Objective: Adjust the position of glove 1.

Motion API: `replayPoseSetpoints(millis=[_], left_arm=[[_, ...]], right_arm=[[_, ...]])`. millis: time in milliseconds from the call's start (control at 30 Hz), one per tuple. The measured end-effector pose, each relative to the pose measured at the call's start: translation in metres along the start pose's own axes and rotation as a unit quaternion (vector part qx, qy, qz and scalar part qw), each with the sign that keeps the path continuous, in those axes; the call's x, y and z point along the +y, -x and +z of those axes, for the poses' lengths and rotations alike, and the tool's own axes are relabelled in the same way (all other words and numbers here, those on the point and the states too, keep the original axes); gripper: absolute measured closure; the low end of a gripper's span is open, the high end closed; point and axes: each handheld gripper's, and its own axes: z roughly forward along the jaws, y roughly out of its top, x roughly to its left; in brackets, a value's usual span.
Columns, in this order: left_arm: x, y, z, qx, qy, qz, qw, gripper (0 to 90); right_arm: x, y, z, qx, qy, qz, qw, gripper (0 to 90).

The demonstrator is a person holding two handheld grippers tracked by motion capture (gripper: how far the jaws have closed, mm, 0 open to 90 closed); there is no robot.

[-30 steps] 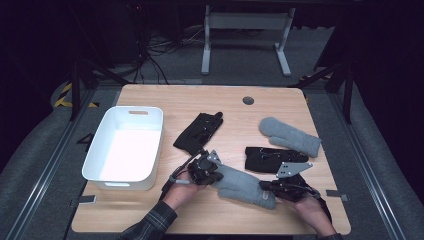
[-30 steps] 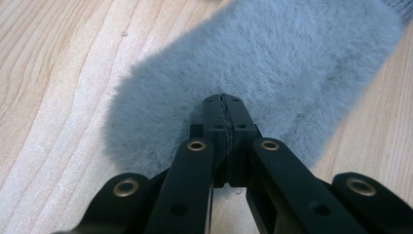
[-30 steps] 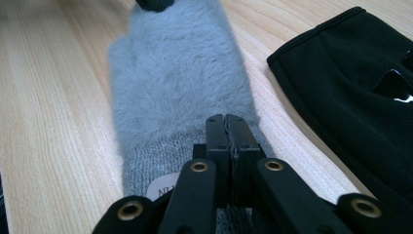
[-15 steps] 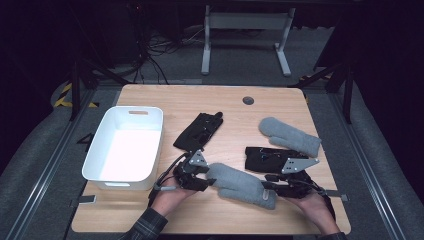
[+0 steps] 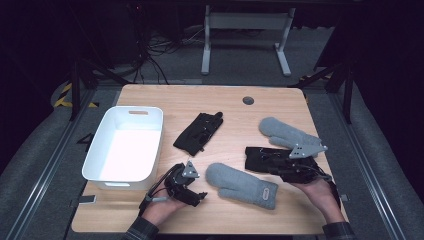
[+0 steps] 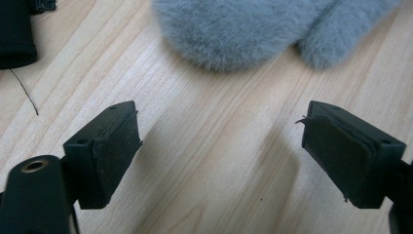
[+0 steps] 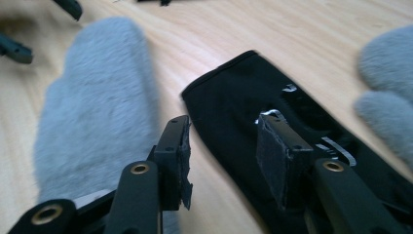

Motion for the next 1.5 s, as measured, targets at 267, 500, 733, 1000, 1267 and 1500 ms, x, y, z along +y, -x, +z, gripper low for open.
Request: replayPoseSetpoints(millis=[267,500,733,1000,1267,1500], left_arm=[[-0.005,-0.001,0.006,0.004,-0.003,0.018,0.9998,6.1],[-0.017,-0.005,0.007,-0.003,0.04,0.025,0.9989,1.6],[-0.017,-0.006,0.007,-0.004,0.039,0.026,0.9989,0.3],[-0.017,-0.006,0.007,-0.003,0.039,0.024,0.9989,0.2],[-0.017,-0.006,0.007,-0.002,0.039,0.023,0.999,0.1],[-0.017,-0.006,0.007,-0.002,0.039,0.023,0.999,0.1]], right_arm=[[0.01,0.024,0.0,-0.017,0.003,0.002,0.9999,58.2],[0.016,0.049,-0.001,-0.026,0.019,0.007,0.9995,58.5],[0.018,0.07,0.002,-0.045,0.014,0.008,0.9989,58.5],[0.027,0.089,0.004,-0.064,0.008,0.003,0.9979,59.8],[0.035,0.116,0.007,-0.073,-0.01,0.008,0.9973,60.0],[0.027,0.141,0.008,-0.083,-0.03,0.023,0.9958,58.6]])
